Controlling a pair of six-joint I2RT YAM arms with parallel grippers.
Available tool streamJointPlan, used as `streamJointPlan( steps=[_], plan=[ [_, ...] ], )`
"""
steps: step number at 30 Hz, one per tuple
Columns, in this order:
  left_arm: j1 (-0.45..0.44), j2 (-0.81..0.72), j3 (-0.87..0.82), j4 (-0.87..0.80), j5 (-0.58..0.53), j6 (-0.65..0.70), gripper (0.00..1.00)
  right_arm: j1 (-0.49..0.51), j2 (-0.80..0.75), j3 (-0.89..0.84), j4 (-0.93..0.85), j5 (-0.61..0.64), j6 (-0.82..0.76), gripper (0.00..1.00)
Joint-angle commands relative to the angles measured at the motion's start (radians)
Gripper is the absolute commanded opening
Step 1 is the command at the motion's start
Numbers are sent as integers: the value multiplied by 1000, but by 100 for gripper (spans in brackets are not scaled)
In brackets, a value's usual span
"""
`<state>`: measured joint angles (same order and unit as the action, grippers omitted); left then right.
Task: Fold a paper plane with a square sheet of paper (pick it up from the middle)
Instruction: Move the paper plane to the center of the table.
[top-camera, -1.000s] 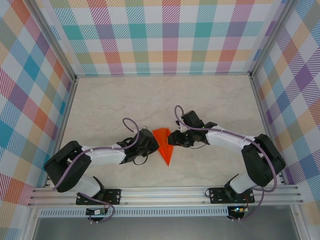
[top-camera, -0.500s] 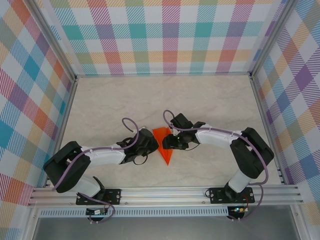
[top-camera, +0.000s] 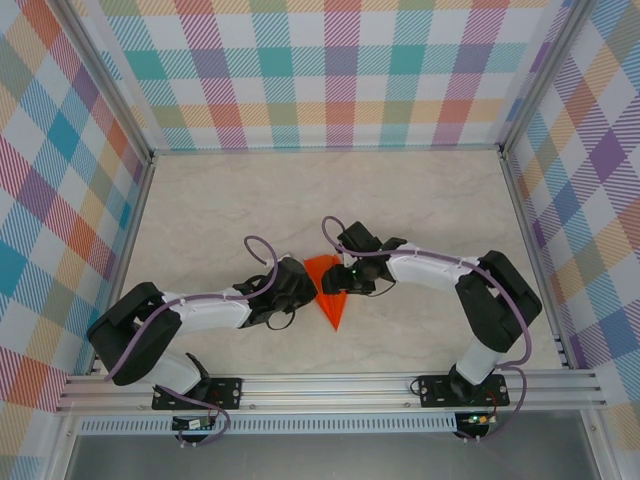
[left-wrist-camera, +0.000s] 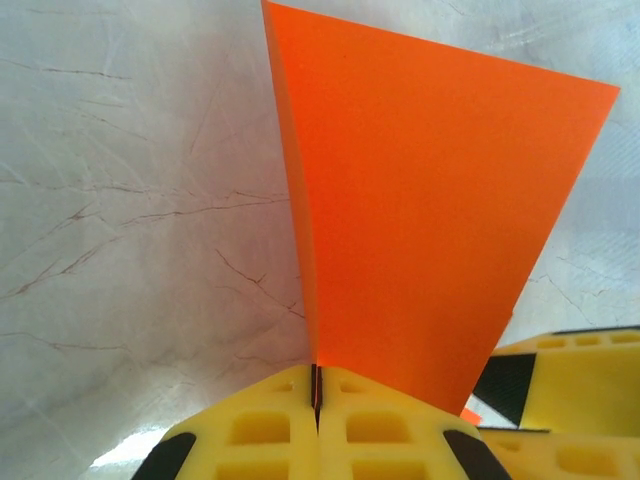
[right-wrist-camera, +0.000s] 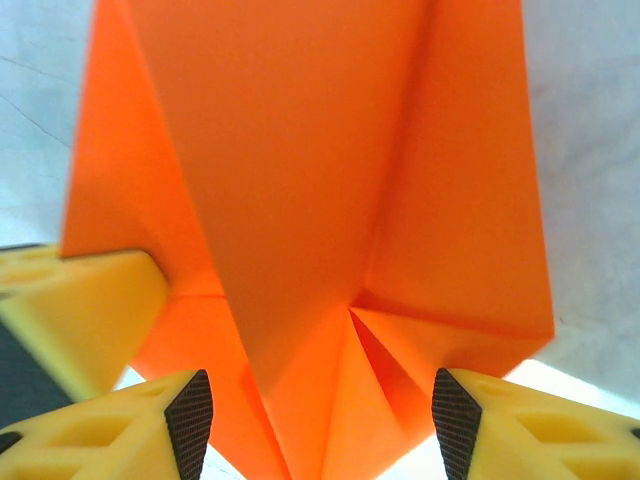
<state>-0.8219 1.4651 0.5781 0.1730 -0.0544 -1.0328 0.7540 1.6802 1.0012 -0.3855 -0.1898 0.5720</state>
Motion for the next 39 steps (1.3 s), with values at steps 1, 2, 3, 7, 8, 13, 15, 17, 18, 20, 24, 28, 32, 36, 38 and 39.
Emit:
streamJointPlan(
  steps=[1,2,3,7,8,13,15,17,18,20,24,28,32,36,38,39],
  plan=[
    [10,14,16,-29,-20,-6,0,6,31,22,-14,0,-38,62],
    [10,14,15,-29,-19,-6,0,5,30,18,-9,-13,-34,62],
    [9,14,14,-29,-19,-6,0,5,30,10,-1,-32,-32,63],
    [9,16,16,-27,-19,-4,0,5,11,-23,19,-104,-3,64],
    [10,17,16,-26,-18,-4,0,5,5,-30,26,-122,7,65],
    [9,18,14,-15,-15,-4,0,17,-4,-48,46,-181,29,65],
    [10,15,13,-9,-10,-3,0,22,4,-46,42,-169,31,63],
    [9,12,12,-5,-9,-1,0,25,13,-40,32,-146,34,59],
    [10,11,11,-3,-3,2,1,27,17,-37,28,-133,38,58],
    [10,7,8,3,0,3,2,31,29,-30,20,-114,41,54],
    [9,1,6,3,-3,5,5,42,53,-11,2,-71,53,50],
    [10,-2,3,1,-2,4,8,51,81,7,-6,-48,62,49],
    [10,-20,16,-46,-21,6,20,59,94,19,-17,-18,75,44],
    [16,-84,48,-187,-87,23,39,61,93,34,-64,56,88,30],
    [26,-119,73,-289,-129,30,53,62,83,43,-94,102,84,24],
    [33,-135,86,-339,-147,35,60,62,79,50,-112,125,79,21]
  ],
)
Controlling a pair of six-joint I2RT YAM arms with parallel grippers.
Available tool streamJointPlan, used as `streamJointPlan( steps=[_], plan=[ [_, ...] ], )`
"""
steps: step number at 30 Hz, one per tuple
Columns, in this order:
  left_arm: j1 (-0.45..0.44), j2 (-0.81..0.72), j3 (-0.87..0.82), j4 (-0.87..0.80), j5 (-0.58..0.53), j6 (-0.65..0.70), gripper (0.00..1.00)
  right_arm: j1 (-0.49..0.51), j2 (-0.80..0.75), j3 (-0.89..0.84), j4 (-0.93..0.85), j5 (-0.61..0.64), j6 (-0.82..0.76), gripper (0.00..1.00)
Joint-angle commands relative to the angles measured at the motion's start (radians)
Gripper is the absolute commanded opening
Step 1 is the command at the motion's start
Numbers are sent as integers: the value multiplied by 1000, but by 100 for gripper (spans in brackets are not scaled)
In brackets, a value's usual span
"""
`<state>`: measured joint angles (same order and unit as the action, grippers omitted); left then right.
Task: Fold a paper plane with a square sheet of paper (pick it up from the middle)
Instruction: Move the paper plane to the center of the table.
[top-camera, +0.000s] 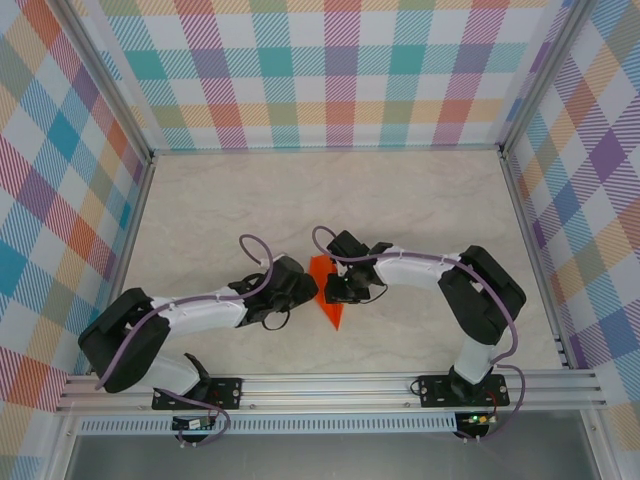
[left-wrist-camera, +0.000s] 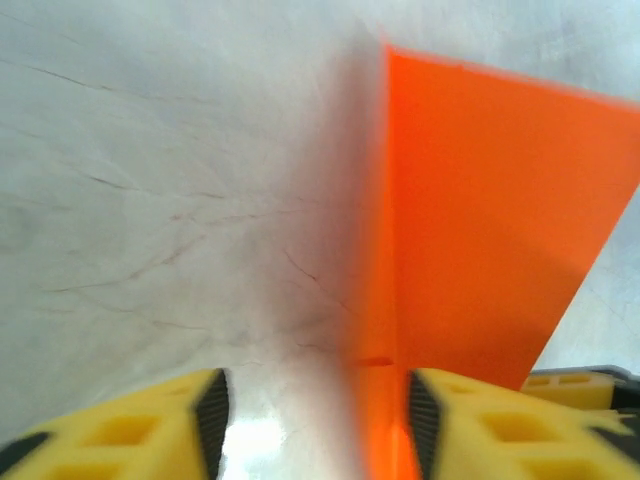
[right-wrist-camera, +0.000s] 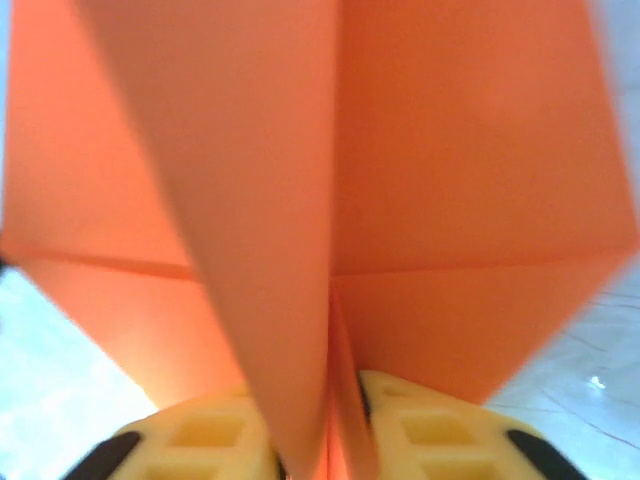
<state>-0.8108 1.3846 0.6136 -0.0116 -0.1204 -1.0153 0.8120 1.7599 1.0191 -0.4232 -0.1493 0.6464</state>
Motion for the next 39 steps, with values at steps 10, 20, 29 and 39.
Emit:
streamJointPlan(
  steps=[10,20,29,39],
  plan=[
    [69,-115,117,-459,-206,27,95,4,3,85,-166,206,-21,15],
    [84,-86,136,-505,-214,28,100,19,86,133,-174,223,-14,20],
    [92,-54,158,-546,-223,37,100,16,72,175,-199,276,-7,14],
    [119,-50,165,-589,-233,44,100,-98,200,413,-195,294,-108,9]
  ],
)
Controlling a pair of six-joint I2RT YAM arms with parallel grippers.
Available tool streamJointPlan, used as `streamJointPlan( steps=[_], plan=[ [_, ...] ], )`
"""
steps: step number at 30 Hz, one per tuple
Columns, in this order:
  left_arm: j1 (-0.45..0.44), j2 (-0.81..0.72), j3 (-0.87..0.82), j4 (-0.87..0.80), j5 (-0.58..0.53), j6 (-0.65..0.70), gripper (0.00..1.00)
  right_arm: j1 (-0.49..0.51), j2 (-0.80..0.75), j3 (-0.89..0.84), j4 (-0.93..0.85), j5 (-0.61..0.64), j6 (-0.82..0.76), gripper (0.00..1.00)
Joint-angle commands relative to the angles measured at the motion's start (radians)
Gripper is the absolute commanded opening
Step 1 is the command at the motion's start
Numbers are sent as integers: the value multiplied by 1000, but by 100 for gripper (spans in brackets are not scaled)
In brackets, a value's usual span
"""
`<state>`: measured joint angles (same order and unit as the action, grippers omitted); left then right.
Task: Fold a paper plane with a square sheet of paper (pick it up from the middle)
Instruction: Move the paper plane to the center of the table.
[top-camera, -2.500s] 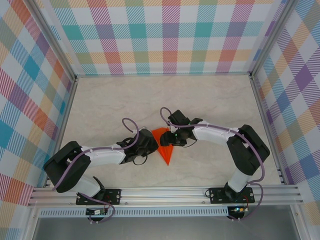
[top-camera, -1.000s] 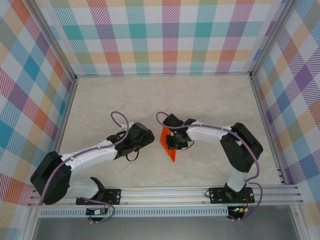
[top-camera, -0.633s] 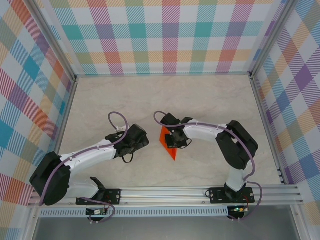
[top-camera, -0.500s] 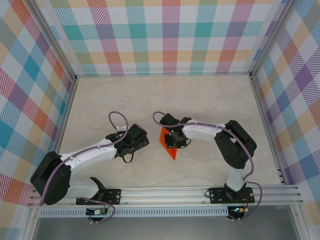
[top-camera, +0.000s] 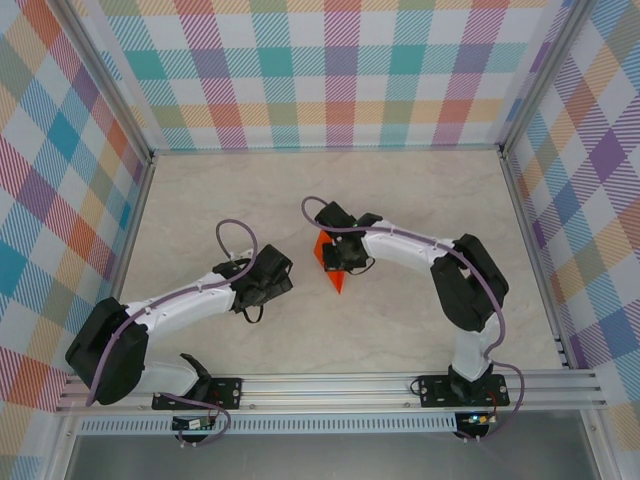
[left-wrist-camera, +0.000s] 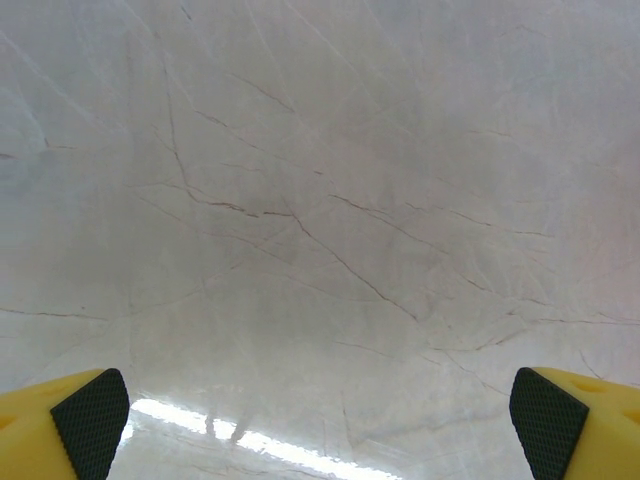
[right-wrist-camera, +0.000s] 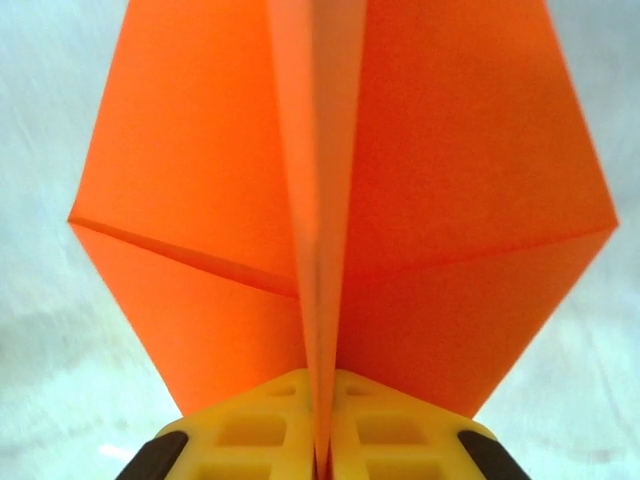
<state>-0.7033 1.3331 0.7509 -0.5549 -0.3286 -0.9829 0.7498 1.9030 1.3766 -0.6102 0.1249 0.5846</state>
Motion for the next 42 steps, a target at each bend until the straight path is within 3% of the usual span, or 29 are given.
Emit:
streamJointPlan(
  steps=[1,7,14,24,30,34,38,42],
  plan=[
    [11,-1,28,-51,-26,11,100,-50,79,85,-7,16,-51,9],
    [13,-9,19,-61,-24,9,100,-94,198,230,-34,12,-71,10],
    [13,-15,21,-77,-27,7,100,-104,276,280,-45,1,-61,11],
    [17,-48,24,-102,-45,12,100,-104,304,290,-66,-7,-29,20],
    [48,-73,95,-145,-89,69,100,-104,198,351,-124,-5,-20,27],
    [84,-74,197,-217,-172,136,100,-111,70,386,-173,11,-24,43],
    [121,-70,287,-264,-268,227,100,-144,-85,310,-139,55,-33,68],
    [157,-98,294,-232,-373,338,100,-183,-242,146,-57,220,-89,89]
  ],
)
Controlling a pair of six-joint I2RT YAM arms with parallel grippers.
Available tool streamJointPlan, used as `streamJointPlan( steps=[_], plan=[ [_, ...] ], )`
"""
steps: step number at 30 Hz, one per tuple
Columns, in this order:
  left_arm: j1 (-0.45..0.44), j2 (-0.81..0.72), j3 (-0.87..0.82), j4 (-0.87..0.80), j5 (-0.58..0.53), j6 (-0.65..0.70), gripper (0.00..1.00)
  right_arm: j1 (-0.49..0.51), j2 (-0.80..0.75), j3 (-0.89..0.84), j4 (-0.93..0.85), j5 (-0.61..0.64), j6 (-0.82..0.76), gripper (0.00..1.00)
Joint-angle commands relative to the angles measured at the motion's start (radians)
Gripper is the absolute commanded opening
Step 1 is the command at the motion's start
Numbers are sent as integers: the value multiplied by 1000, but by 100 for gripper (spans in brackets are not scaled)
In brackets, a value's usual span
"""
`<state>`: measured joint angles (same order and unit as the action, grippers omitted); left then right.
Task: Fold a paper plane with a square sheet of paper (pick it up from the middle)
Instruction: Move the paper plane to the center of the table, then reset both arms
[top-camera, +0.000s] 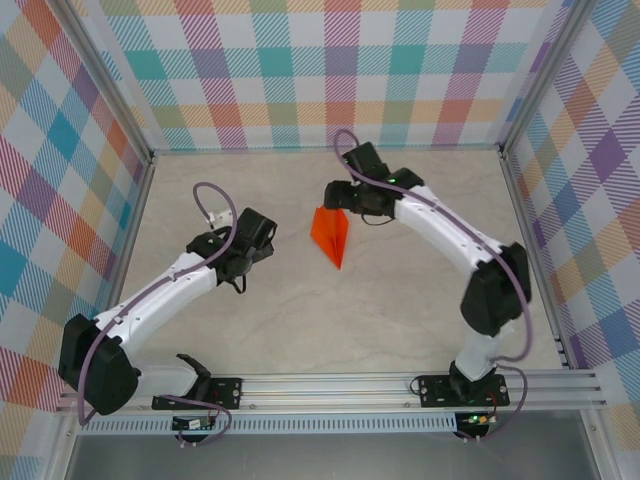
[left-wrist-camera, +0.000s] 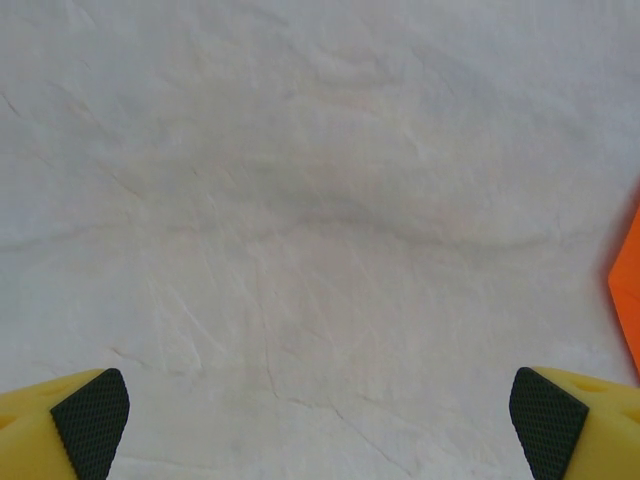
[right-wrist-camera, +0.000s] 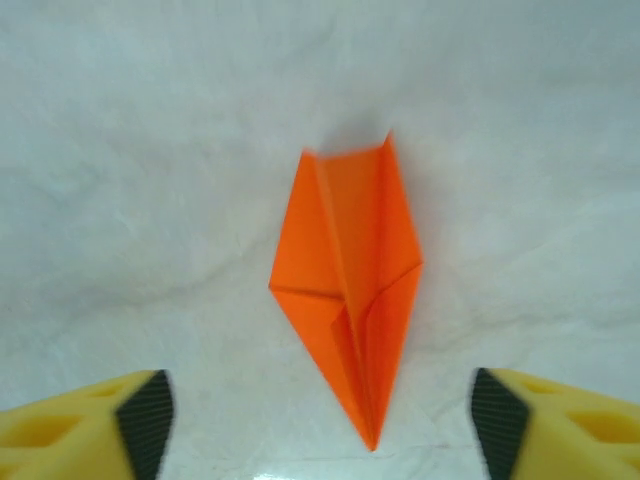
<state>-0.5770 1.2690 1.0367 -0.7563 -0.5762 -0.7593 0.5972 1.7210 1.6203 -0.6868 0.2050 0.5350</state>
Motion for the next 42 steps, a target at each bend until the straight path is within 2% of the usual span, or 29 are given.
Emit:
streamJointPlan(
  steps=[1,2,6,9,11,13,17,21,25,28,31,35,42],
  plan=[
    [43,-52,-17,13,-150,157,100,-42,-103,-147,43,196,-56,96],
    [59,-73,-48,67,-162,206,100,-59,-143,-195,62,234,-73,100],
    [147,-129,-170,219,-206,306,100,-138,-269,-385,134,365,-111,100],
    [228,-153,-274,338,-208,349,100,-211,-353,-574,274,429,-160,100],
    [283,-174,-345,431,-169,371,100,-259,-400,-696,396,452,-195,100],
    [321,-206,-440,593,-118,426,100,-311,-418,-786,491,461,-233,100],
    [358,-246,-590,844,-92,519,100,-369,-363,-890,660,486,-324,100],
    [413,-225,-674,1042,13,608,100,-413,-330,-974,862,379,-365,100],
    [438,-132,-722,1246,150,716,100,-431,-324,-1059,1101,252,-476,100],
    [448,-57,-720,1345,229,759,100,-456,-303,-1097,1202,161,-524,100],
    [460,13,-723,1468,284,764,100,-505,-296,-1149,1290,85,-498,100],
    [482,104,-691,1532,352,769,100,-573,-270,-1206,1429,-31,-467,100],
    [497,273,-659,1625,393,759,100,-579,-196,-1220,1517,-149,-509,100]
  ],
)
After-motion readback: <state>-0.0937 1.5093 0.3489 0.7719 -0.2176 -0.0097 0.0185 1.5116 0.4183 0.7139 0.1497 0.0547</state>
